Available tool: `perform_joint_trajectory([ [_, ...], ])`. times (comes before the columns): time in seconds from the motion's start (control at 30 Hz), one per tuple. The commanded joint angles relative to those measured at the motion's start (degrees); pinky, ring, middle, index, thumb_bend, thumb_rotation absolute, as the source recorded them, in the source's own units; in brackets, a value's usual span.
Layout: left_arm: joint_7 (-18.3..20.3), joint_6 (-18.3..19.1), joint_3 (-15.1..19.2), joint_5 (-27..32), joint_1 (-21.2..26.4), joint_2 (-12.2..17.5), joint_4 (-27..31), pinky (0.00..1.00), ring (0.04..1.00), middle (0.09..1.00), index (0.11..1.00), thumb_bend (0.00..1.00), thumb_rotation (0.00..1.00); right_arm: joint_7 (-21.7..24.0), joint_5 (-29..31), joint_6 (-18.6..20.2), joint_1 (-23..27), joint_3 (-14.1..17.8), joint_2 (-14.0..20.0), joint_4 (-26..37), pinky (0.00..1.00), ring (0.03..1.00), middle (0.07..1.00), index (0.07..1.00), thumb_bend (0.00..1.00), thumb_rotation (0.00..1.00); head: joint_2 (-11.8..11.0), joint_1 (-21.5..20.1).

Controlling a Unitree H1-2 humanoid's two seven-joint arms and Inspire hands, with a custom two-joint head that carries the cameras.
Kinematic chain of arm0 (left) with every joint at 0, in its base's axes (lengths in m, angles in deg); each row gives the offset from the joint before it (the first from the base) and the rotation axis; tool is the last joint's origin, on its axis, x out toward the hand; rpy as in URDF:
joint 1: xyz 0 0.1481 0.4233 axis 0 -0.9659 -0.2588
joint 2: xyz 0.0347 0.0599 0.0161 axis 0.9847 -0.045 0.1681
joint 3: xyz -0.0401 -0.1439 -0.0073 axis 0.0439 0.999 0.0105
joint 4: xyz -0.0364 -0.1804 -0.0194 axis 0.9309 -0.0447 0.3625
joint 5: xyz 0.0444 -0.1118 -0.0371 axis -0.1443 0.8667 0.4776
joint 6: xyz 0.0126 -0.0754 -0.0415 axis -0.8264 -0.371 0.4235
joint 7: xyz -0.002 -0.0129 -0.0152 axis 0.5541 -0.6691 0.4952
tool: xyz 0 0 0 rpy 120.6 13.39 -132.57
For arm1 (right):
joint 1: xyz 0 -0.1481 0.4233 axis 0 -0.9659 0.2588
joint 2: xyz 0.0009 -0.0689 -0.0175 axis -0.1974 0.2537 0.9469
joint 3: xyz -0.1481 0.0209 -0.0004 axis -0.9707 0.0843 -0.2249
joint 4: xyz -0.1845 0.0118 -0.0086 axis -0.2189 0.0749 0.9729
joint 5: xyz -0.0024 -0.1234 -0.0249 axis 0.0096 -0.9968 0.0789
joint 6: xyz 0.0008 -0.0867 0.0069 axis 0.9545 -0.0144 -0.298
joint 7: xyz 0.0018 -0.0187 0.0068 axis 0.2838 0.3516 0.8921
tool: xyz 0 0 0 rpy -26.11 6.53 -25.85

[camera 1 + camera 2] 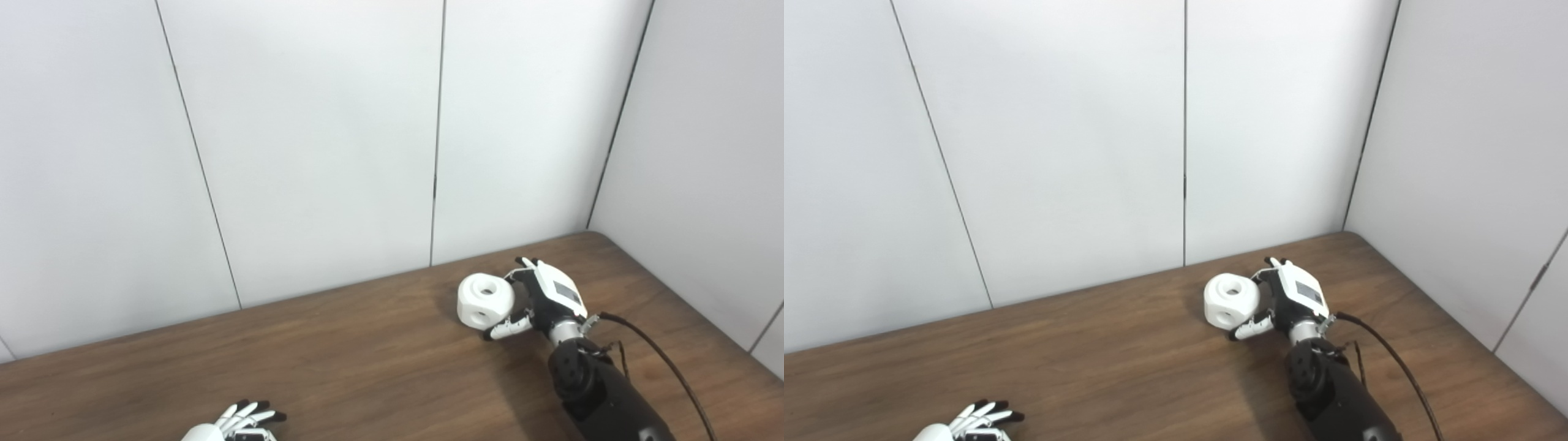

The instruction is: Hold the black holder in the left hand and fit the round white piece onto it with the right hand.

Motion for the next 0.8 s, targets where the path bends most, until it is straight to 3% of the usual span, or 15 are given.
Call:
perform_joint_trajectory([
  [0.0,1.75,0.65,0.02,-0.85,-0.61,1.73,0.54,1.0,0.946,0.857,0.48,0.51,0.05,-1.02,-0.52,-2.07,1.55,0.6,1.06,2.26,0.79,1.0,0.944,0.483,0.51,0.14,0.06,-0.04],
  [0.47,1.17,-0.68,0.38,-0.71,1.17,1.84,-1.3,1.0,0.934,0.85,0.481,0.51,0.05,2.88,-1.2,-2.03,-0.91,-1.48,-0.49,14.34,0.81,1.0,0.947,0.482,0.51,0.14,1.97,0.68],
  [0.77,2.31,-0.41,0.88,-0.34,1.97,1.77,-0.66,1.0,0.923,0.845,0.481,0.51,0.05,4.57,-1.02,-4.01,-3.91,-2.73,-4.13,23.39,0.84,1.0,0.955,0.481,0.51,0.14,3.92,3.5],
])
